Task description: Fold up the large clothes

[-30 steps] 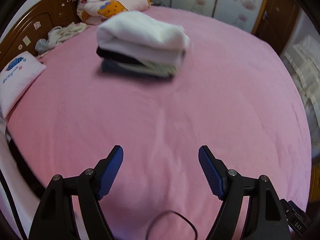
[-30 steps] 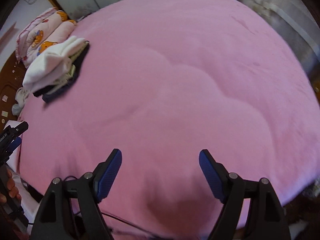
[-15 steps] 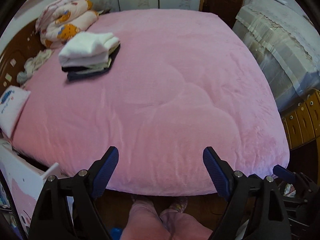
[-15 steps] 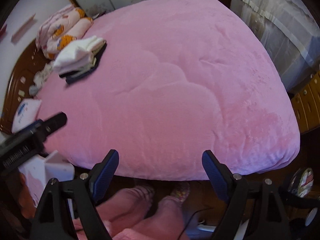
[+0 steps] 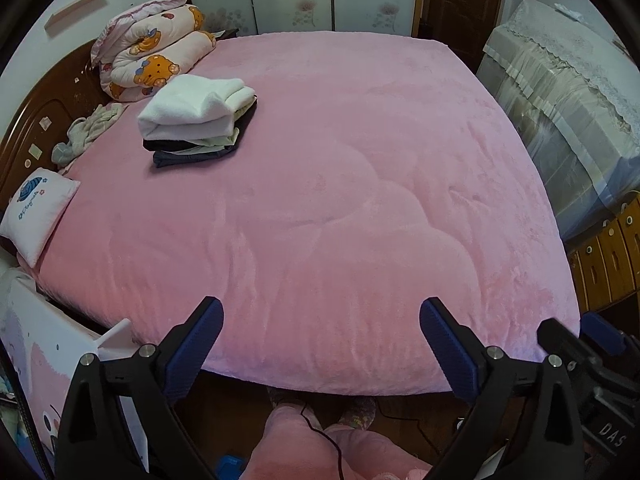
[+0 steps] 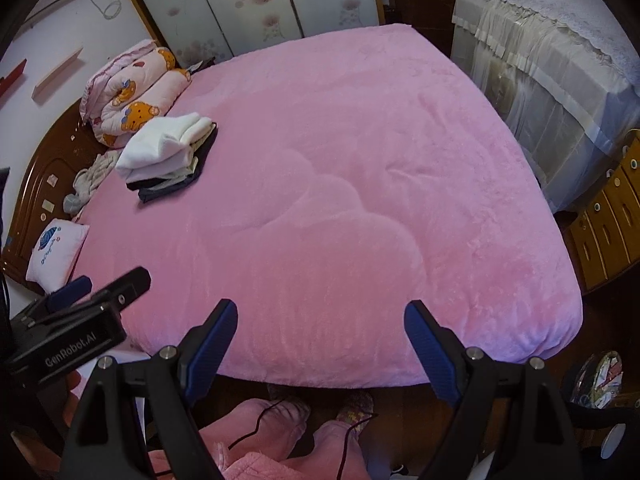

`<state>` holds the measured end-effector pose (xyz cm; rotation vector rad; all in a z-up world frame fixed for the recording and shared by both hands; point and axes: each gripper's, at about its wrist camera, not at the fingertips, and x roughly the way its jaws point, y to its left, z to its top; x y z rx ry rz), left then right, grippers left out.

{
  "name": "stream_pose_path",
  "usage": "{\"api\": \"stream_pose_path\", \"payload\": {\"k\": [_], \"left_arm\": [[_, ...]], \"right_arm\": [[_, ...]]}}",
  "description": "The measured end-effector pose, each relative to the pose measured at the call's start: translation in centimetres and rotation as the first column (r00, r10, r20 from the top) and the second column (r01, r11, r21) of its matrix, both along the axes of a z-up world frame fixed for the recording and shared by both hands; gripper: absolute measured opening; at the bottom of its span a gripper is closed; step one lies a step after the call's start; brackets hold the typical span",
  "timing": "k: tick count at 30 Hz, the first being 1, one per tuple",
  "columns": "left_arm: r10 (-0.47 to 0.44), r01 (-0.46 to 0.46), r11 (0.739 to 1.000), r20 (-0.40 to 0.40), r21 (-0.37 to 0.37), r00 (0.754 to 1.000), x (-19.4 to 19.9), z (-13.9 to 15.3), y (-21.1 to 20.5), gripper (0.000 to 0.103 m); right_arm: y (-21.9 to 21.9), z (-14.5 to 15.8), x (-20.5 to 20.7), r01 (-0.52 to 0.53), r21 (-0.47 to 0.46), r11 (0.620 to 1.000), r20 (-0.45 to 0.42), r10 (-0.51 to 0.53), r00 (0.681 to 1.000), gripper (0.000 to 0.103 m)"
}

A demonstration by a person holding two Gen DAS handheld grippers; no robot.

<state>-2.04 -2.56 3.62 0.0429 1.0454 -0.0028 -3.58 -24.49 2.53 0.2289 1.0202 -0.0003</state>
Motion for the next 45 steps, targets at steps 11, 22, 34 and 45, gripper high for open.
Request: {"api": "stream_pose_path", "payload": {"k": [11,22,34,45], "left_arm": [[-0.016,0.016,1.0,0.004,0.002,1.0,0.1,-0.1,0.3,0.102],[-0.038,0.038,0.999,0.014,0.009,0.999,0.4,-0.1,0.5,0.102],[-0.041,0.041,0.999,0.017,0.008,0.999,0.7,0.0,0.7,0.102],[-0.045,0.045,0.999,0.012,-0.001,0.999,1.0,0.0,0.6,0.102]], "right_arm": [[0.4,-1.0,-0.1,0.005,-0.025,1.0,0.0,-0.005,1.0,0.103],[0.2,-0.8,0.1,0.01,-0.033,0.999,-0.015,-0.01,1.0,0.103],[0.3,-0.4,0.6,0.014,-0.07,0.997,-0.021,-0.016,1.0,0.103],[-0.1,0.0,0.8,0.025,-0.116,0.993,-0.017,-0.027,0.999,0.103]]}}
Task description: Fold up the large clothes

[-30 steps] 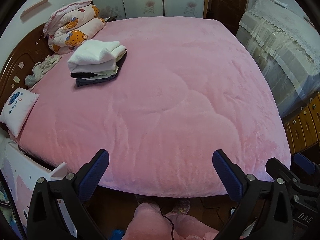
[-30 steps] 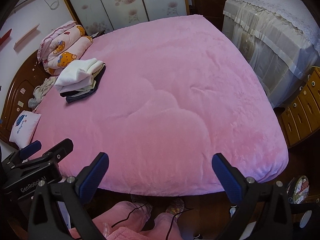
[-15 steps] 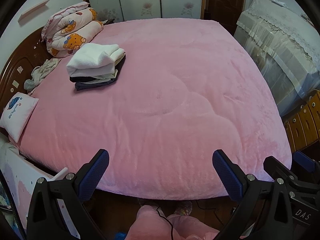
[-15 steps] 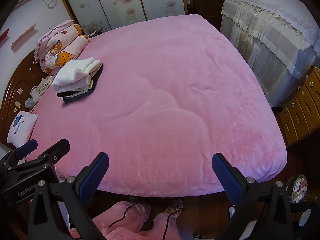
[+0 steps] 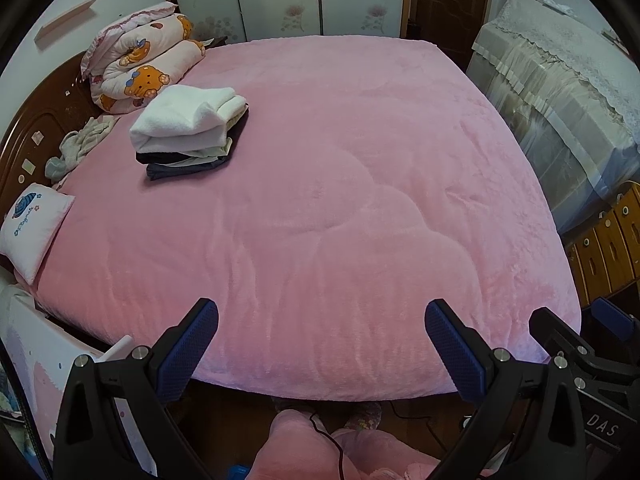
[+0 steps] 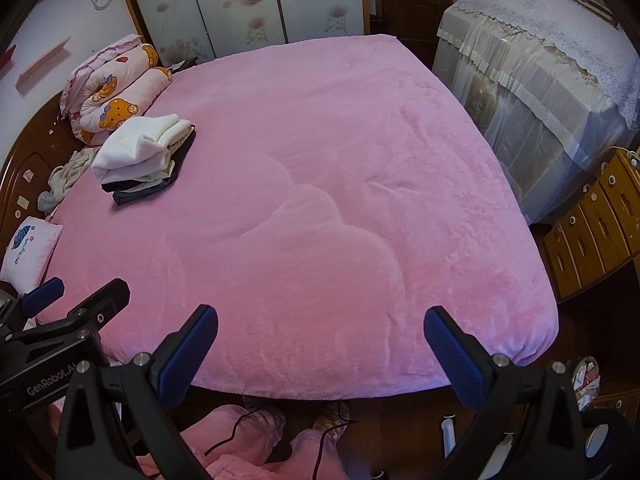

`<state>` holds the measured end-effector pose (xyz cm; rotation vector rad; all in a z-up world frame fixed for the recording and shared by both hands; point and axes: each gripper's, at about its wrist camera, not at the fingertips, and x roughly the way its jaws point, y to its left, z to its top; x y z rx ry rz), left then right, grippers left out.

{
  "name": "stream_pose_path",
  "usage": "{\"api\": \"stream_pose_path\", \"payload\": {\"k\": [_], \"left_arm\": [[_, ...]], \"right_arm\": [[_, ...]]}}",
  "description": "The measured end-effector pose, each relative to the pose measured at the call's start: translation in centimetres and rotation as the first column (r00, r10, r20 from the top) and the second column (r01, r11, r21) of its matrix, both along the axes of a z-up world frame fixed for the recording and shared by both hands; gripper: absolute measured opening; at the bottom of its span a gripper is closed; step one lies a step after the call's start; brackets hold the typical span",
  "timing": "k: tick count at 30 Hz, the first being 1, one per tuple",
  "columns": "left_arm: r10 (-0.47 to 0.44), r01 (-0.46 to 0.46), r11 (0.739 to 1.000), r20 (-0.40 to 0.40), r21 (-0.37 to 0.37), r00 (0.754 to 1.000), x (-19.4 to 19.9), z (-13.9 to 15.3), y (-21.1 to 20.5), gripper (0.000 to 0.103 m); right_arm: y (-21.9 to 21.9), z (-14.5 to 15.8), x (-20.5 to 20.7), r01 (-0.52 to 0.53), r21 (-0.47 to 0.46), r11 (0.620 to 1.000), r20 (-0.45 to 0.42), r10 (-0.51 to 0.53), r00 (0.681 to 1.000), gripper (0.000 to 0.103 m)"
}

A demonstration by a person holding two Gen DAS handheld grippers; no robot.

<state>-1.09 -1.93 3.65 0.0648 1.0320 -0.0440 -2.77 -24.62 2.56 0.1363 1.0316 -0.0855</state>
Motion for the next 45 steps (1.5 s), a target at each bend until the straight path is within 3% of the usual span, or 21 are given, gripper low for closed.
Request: {"api": "stream_pose_path", "payload": {"k": [45], "left_arm": [[-0.007,0.006,1.0,-0.021,-0.02,1.0,0.8,-0.3,0.0,0.102]], "right_arm": [[0.7,-0.4,0.5,0.002,-0.039,0.999,-0.027,-0.003,1.0,0.103]]}}
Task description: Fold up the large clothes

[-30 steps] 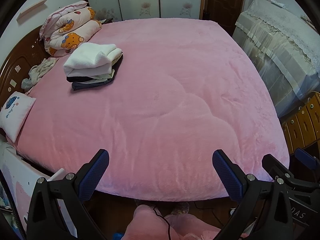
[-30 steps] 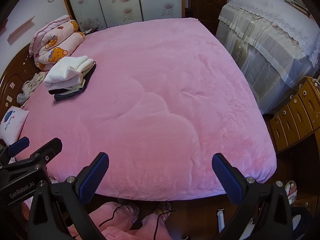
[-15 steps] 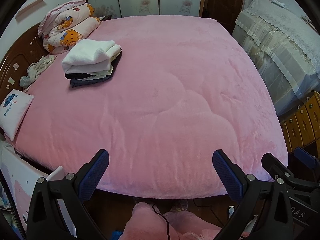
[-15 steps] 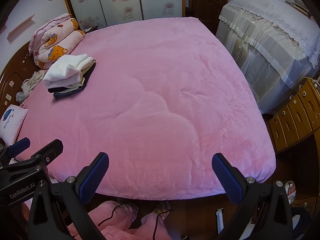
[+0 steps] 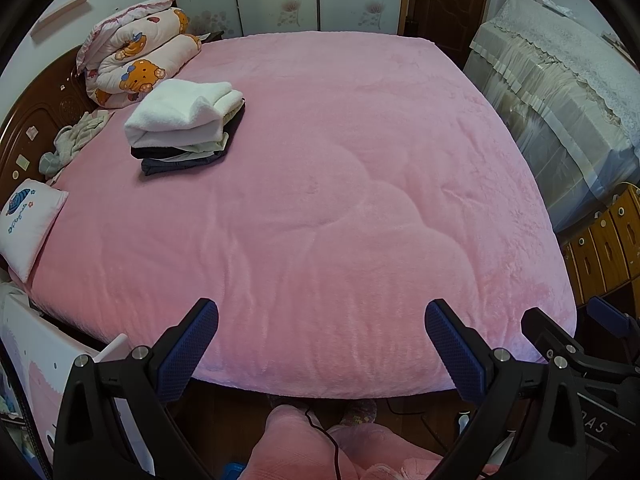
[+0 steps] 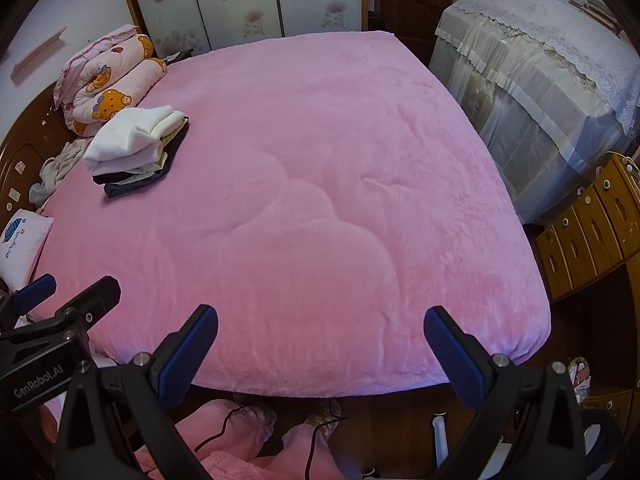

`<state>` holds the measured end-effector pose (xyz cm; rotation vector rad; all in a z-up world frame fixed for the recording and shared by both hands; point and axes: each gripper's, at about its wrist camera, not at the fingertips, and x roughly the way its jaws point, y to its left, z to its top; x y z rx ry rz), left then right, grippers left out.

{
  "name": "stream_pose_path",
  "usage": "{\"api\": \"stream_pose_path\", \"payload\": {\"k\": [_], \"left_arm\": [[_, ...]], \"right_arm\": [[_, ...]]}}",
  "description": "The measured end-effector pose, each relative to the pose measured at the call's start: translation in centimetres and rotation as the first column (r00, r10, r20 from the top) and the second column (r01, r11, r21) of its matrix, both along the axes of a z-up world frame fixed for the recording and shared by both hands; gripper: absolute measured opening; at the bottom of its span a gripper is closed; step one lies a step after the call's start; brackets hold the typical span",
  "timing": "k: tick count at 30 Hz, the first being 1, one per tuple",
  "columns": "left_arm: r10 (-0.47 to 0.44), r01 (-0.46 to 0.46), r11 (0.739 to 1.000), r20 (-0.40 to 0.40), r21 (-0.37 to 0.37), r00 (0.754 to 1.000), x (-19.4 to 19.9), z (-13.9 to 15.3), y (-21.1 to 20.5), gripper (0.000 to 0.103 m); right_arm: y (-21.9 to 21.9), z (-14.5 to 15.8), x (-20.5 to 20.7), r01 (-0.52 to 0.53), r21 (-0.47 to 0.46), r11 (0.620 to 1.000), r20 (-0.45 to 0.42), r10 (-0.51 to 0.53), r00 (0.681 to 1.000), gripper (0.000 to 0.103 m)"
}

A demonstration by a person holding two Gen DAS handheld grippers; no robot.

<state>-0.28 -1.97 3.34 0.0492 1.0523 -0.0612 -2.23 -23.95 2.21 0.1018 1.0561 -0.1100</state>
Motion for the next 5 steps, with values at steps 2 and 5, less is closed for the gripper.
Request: {"api": "stream_pose_path", "payload": {"k": [2,5], "left_arm": [[0.0,0.0,1.0,0.0,0.0,1.0,-0.04,0.02,0.05,0.102],[0.003,-0.003,1.0,-0.002,-0.003,1.0,-0.19,0.07,0.21,0.102]], "right_arm": [[0.09,-0.04,-0.04,-0.001,-0.001,1.0,-0.003,0.001,1.0,0.103],[0.21,-0.08,-0.06,-0.001,-0.001,1.0,-0.006,0.001,1.0,0.103]]}}
